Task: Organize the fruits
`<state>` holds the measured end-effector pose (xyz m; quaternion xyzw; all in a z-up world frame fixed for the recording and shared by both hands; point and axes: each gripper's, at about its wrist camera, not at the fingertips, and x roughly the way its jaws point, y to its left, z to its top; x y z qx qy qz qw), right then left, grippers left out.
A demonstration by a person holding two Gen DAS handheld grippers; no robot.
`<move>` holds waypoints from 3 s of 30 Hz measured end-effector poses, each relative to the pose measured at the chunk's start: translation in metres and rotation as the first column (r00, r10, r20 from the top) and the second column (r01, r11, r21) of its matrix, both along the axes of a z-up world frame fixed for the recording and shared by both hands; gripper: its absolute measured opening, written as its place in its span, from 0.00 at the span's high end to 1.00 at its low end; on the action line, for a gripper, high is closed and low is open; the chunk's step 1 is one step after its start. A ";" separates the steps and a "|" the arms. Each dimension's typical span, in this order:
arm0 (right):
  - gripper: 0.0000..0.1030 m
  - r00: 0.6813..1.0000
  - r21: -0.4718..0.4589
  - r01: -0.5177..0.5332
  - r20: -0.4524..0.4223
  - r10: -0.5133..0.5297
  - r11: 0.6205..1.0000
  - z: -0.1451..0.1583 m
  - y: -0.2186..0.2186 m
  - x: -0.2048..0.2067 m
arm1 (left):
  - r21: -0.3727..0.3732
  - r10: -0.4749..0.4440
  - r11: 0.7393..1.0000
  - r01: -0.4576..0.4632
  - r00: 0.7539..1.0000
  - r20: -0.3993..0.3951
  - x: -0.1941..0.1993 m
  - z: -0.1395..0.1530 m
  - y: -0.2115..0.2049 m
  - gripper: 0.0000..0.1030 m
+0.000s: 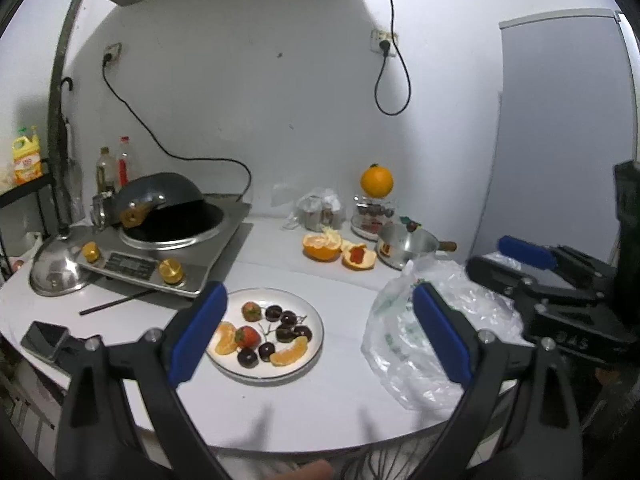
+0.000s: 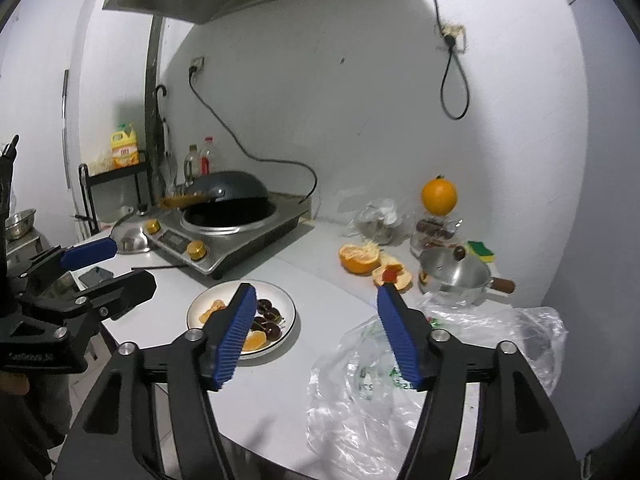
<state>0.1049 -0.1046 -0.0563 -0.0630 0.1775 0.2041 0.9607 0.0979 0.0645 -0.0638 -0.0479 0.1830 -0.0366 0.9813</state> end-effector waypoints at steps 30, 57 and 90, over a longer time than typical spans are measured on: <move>0.34 0.982 0.062 0.086 0.165 -0.095 0.994 0.043 -0.040 -0.104 | 0.077 0.030 0.996 -0.043 0.987 0.160 -0.099 0.046 -0.033 0.08; 0.34 0.980 0.064 0.093 0.171 -0.103 0.994 0.048 -0.041 -0.108 | 0.084 0.017 0.996 -0.032 0.985 0.171 -0.101 0.048 -0.035 0.08; 0.34 0.979 0.068 0.098 0.171 -0.108 0.993 0.046 -0.041 -0.108 | 0.079 -0.009 0.997 -0.005 0.985 0.171 -0.102 0.047 -0.038 0.08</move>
